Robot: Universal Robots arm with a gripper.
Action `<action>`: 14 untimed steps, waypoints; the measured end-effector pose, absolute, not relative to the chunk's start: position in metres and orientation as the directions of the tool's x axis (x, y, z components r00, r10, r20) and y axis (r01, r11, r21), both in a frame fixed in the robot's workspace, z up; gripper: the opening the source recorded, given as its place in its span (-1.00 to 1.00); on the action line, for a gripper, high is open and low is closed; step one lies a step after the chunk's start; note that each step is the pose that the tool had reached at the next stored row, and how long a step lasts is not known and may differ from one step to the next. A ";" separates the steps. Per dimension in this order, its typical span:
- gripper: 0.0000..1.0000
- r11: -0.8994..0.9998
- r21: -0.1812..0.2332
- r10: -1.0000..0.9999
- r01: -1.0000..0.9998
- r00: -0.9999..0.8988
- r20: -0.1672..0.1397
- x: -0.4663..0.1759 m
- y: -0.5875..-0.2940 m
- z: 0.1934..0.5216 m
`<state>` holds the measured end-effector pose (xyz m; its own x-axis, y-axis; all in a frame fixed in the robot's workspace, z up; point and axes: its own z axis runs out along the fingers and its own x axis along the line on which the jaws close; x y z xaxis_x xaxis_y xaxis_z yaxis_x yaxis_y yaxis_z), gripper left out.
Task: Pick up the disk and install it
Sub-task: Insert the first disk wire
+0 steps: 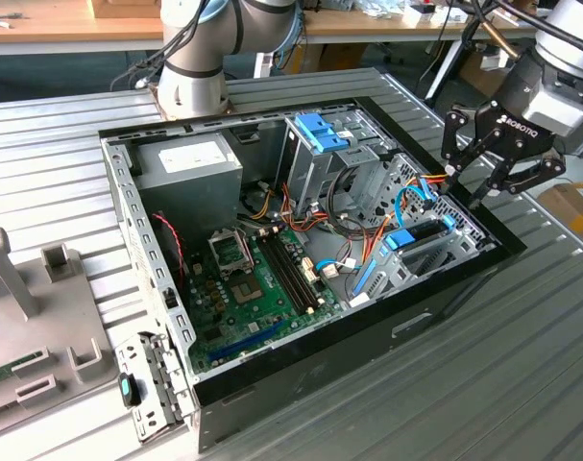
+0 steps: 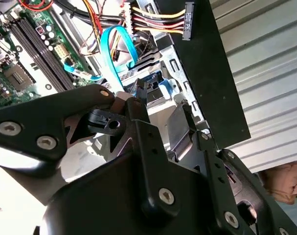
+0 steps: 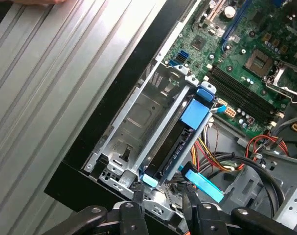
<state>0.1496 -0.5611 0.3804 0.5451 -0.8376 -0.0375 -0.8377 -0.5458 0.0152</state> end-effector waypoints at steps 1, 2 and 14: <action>-0.11 -0.552 0.015 -0.834 -0.834 0.551 -0.037 0.150 -0.561 0.380; -0.11 -0.557 0.015 -0.830 -0.830 0.556 -0.037 0.150 -0.561 0.380; -0.11 -0.561 0.015 -0.828 -0.828 0.560 -0.037 0.150 -0.561 0.380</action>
<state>0.1498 -0.5611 0.3804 0.5602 -0.8275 -0.0374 -0.8277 -0.5610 0.0152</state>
